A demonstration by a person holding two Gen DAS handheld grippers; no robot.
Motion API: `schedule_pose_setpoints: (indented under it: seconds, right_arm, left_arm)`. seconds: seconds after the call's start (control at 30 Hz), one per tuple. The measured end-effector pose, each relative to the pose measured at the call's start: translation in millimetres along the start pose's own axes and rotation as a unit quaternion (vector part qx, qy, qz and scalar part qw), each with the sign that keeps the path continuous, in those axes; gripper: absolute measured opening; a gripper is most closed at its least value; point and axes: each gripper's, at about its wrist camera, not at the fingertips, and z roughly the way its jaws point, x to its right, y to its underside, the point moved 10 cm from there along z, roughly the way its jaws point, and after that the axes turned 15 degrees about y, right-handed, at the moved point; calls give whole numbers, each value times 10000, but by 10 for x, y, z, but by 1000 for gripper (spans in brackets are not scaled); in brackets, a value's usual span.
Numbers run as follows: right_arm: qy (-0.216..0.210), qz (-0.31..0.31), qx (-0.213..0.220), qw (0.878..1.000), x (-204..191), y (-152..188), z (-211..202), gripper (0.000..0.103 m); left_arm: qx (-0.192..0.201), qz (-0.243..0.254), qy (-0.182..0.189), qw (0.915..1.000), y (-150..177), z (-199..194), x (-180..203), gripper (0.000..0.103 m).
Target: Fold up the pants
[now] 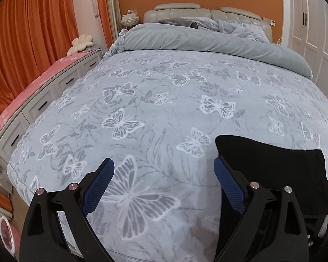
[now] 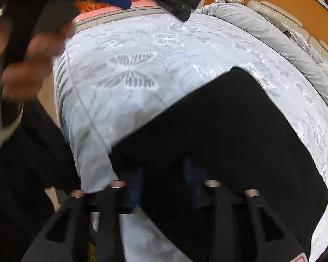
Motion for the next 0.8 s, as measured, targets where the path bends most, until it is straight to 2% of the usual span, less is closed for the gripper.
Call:
schedule_pose_setpoints:
  seconds: [0.03, 0.13, 0.2, 0.3, 0.33, 0.4, 0.43, 0.47, 0.53, 0.57, 0.63, 0.7, 0.8]
  right_arm:
    - [-98, 144, 71, 9998, 1, -95, -37, 16]
    - [-165, 252, 272, 9992, -71, -313, -42, 15]
    - [-332, 130, -73, 9993, -207, -248, 206, 18]
    - [-392, 163, 23, 9991, -183, -208, 145, 19]
    - [-464, 229, 33, 9987, -131, -203, 53, 23]
    - [-647, 691, 187, 9953, 178, -169, -228, 42]
    - [-563, 898, 267, 9940, 351, -147, -319, 53]
    - [-365, 1177, 346, 9918, 600, -99, -409, 58]
    - [43, 1950, 318, 9803, 1229, 110, -529, 60]
    - [249, 2561, 188, 9661, 1623, 309, -539, 61]
    - [384, 3309, -184, 9427, 2059, 631, -455, 61]
    - [297, 3768, -567, 9241, 2281, 922, -322, 61]
    - [28, 3851, -688, 9203, 2245, 1015, -225, 61]
  left_arm:
    - [13, 4, 9, 10000, 2, -13, -5, 90]
    - [89, -70, 12, 9999, -16, -64, -73, 91]
    - [103, -180, 23, 9998, -22, -76, -131, 91]
    - [68, -253, -27, 9997, -17, -58, -195, 91]
    - [64, -270, -17, 9996, -7, -56, -200, 91]
    - [55, -283, 33, 9996, 7, -57, -181, 91]
    - [44, -253, 69, 9996, 17, -50, -145, 91]
    - [31, -211, 103, 9997, 28, -43, -100, 91]
    - [-17, -145, 210, 9997, 62, -17, 10, 91]
    - [-67, -91, 296, 9995, 81, 8, 91, 91]
    - [-154, 3, 449, 9989, 124, 63, 277, 91]
    - [-247, 171, 590, 9978, 171, 122, 509, 91]
    - [-308, 422, 672, 9964, 211, 174, 781, 91]
